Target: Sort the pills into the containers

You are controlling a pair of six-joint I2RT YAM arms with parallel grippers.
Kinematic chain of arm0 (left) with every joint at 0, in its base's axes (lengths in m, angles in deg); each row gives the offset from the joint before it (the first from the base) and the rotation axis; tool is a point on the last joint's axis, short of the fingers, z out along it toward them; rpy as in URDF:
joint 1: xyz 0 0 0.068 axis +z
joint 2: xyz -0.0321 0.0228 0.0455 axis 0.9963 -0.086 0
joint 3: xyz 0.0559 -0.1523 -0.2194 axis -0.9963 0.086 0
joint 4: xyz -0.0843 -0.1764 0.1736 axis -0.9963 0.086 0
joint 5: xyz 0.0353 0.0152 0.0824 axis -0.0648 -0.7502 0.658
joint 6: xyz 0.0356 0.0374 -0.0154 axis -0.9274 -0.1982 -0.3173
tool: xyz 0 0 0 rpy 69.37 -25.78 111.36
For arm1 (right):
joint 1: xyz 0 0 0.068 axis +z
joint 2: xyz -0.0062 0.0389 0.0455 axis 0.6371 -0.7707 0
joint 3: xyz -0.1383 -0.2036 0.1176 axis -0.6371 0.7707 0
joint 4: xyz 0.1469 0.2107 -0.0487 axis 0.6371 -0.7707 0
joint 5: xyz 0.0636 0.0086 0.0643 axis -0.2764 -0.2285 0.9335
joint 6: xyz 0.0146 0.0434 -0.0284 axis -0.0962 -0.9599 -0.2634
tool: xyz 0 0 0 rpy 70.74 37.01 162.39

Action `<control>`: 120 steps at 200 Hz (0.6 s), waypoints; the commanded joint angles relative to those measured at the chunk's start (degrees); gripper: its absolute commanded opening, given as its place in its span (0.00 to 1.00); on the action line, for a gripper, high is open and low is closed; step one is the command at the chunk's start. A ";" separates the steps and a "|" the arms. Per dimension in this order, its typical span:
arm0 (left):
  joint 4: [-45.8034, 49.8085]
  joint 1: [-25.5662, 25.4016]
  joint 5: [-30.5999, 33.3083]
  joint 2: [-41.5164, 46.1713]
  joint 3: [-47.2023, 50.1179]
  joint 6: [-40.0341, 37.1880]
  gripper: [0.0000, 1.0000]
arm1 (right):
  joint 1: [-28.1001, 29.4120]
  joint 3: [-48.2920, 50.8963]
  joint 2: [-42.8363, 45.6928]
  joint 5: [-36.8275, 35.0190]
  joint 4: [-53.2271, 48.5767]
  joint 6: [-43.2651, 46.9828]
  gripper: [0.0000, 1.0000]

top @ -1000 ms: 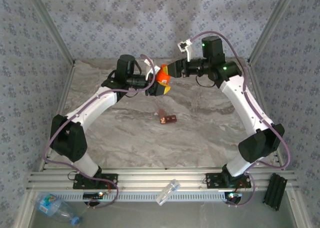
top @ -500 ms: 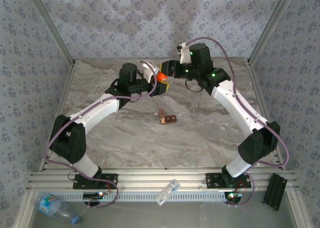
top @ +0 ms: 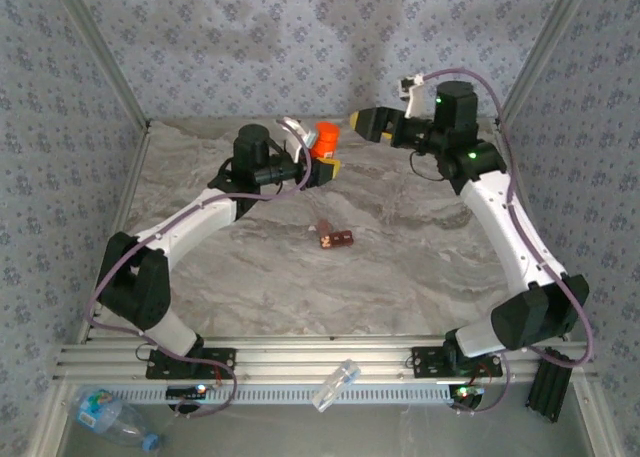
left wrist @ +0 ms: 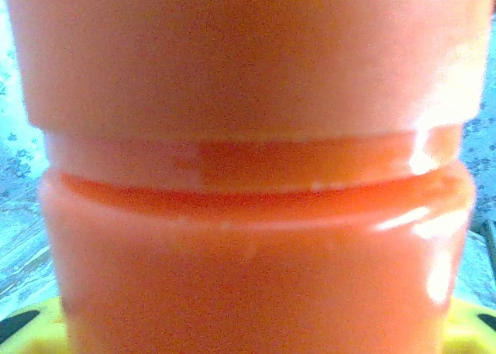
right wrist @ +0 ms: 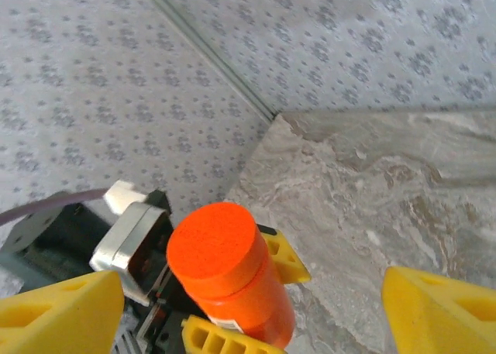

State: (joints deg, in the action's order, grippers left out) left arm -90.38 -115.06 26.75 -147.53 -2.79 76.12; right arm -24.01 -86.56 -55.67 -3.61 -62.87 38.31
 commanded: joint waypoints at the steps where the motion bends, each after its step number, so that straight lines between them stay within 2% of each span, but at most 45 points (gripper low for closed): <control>1: 0.28 1.21 -9.99 2.14 -3.34 -1.58 0.00 | -0.28 -3.07 -0.23 10.37 -3.59 8.81 0.88; 31: 10.68 1.44 -18.64 0.71 -8.34 -5.30 0.00 | -0.12 -10.19 -4.12 14.34 -15.17 18.21 0.88; 50: 16.55 1.49 -21.70 -0.37 -11.29 -7.65 0.00 | 0.75 -14.71 -6.33 13.53 -22.65 22.99 0.89; 74: 19.38 1.32 -23.36 -0.93 -12.43 -8.79 0.00 | 1.95 -18.81 -8.80 12.50 -26.79 25.27 0.89; 120: 24.19 0.56 -24.12 -1.95 -14.46 -11.56 0.00 | 3.84 -22.11 -11.84 12.21 -28.15 25.69 0.87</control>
State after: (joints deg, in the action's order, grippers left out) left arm -70.21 -113.84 5.79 -148.68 -14.51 67.70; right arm -21.08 -105.88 -66.01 7.32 -87.54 61.39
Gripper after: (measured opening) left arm 0.544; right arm 0.878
